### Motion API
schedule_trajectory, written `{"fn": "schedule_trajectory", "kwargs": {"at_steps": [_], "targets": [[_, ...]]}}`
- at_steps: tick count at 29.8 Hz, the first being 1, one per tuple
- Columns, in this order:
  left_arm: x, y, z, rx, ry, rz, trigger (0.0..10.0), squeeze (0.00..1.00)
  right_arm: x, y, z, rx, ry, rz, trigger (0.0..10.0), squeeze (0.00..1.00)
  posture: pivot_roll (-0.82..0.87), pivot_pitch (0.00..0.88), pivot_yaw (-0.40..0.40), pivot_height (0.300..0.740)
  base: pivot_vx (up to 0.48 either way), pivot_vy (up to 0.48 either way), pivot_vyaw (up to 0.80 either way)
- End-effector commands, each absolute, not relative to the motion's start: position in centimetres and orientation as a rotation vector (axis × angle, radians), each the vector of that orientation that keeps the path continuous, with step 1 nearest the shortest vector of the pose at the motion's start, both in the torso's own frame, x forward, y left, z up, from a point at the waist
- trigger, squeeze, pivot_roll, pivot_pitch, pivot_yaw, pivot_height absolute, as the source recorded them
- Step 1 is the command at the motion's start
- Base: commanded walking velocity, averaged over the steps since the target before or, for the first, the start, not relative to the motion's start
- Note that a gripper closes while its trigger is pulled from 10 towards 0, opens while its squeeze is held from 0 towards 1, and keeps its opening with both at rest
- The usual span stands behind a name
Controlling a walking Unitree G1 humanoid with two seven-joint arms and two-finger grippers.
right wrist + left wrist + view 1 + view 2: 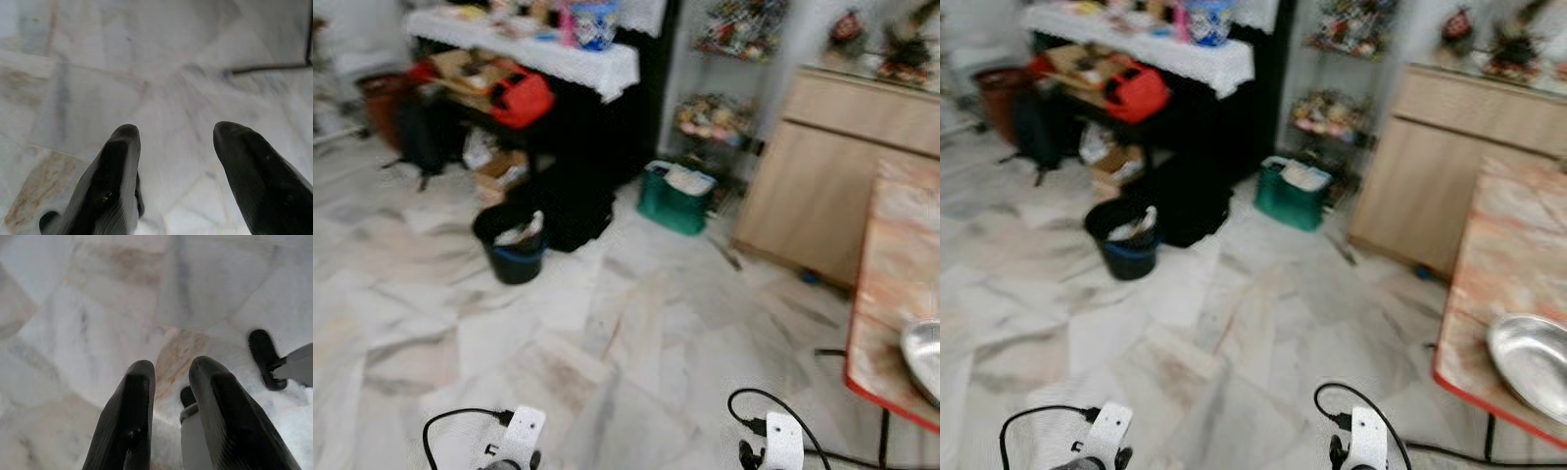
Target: Setting the table
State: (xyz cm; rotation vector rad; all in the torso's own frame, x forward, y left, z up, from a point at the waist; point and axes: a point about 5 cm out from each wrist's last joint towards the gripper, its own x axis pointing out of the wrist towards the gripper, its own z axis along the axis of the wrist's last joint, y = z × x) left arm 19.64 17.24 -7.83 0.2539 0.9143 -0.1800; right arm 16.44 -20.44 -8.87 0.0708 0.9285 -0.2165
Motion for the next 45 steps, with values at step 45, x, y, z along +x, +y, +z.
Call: {"fn": "schedule_trajectory", "kwargs": {"at_steps": [45], "targets": [[19.8, 17.39, -7.73, 0.273, 0.907, -0.193, 10.0, 0.0, 17.24, -20.09, -8.56, 0.086, 0.903, -0.217, 10.0, 0.0, 0.01, 0.0, -0.022, 0.736, 0.0, -0.068, -0.63]]}}
